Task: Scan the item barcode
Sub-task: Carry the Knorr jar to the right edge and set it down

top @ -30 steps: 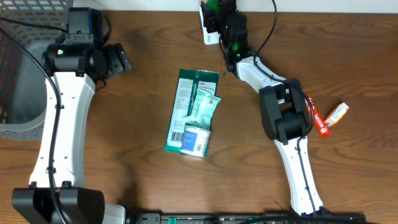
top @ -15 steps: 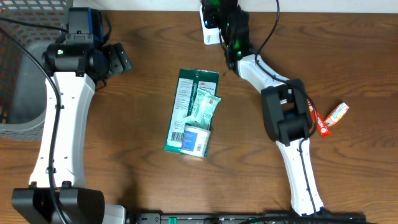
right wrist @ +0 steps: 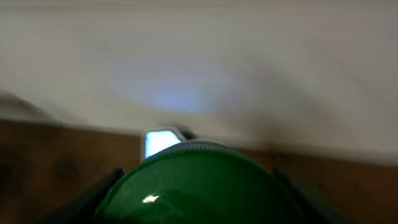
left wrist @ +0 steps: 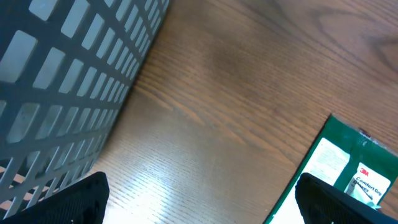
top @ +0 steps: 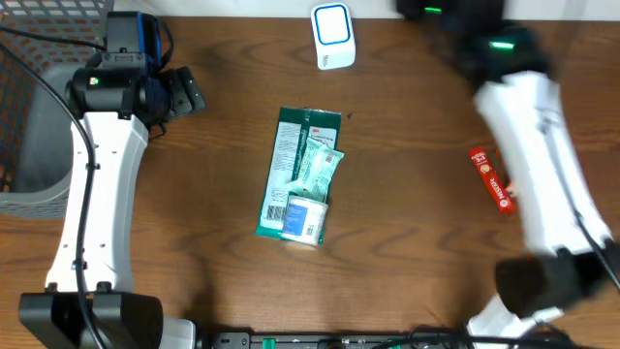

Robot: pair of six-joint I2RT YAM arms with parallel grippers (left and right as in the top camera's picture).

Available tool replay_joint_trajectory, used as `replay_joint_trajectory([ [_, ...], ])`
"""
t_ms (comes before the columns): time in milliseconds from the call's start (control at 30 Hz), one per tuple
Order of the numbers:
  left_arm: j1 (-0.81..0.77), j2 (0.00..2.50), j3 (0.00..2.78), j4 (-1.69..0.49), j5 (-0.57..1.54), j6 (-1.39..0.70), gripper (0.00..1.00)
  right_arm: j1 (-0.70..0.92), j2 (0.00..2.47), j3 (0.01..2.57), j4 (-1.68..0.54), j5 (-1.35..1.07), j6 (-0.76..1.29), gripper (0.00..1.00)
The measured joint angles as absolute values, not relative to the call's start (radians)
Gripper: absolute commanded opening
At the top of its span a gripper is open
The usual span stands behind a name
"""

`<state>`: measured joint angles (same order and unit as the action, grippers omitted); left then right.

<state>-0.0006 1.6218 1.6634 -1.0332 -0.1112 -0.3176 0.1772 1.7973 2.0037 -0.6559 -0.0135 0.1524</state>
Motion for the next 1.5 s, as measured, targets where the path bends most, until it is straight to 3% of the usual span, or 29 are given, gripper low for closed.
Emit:
replay_joint_trajectory([
  [300, -0.001, 1.622, 1.663, -1.032, -0.111, -0.318, 0.96, -0.121, 1.828, 1.999, -1.134, 0.001, 0.152, 0.01],
  [533, -0.001, 1.622, 1.663, -1.032, -0.111, -0.318, 0.96, -0.288, 1.995, 1.998, -1.181, 0.001, 0.152, 0.01],
  [900, -0.001, 1.622, 1.663, -1.032, -0.111, -0.318, 0.96, -0.361, 2.225, 1.995, -1.182, 0.0, 0.15, 0.04],
  [967, -0.001, 1.622, 1.663, -1.032, -0.111, -0.318, 0.96, -0.366, 2.239, 1.993, -1.188, 0.0, 0.148, 0.16],
  [1133, -0.001, 1.622, 1.663, -1.032, -0.111, -0.318, 0.96, -0.366, 2.241, 1.992, -1.196, 0.0, 0.148, 0.33],
  [1367, -0.001, 1.622, 1.663, -1.032, -0.111, -0.318, 0.96, -0.366, 2.241, 1.992, -1.237, -0.001, 0.148, 0.44],
  [1433, -0.001, 1.622, 1.663, -1.032, -0.111, -0.318, 0.96, -0.366, 2.241, 1.992, -1.236, 0.0, 0.148, 0.53],
  [1500, -0.001, 1.622, 1.663, -1.032, -0.111, -0.318, 0.96, -0.366, 2.241, 1.992, -1.232, 0.0, 0.148, 0.73],
])
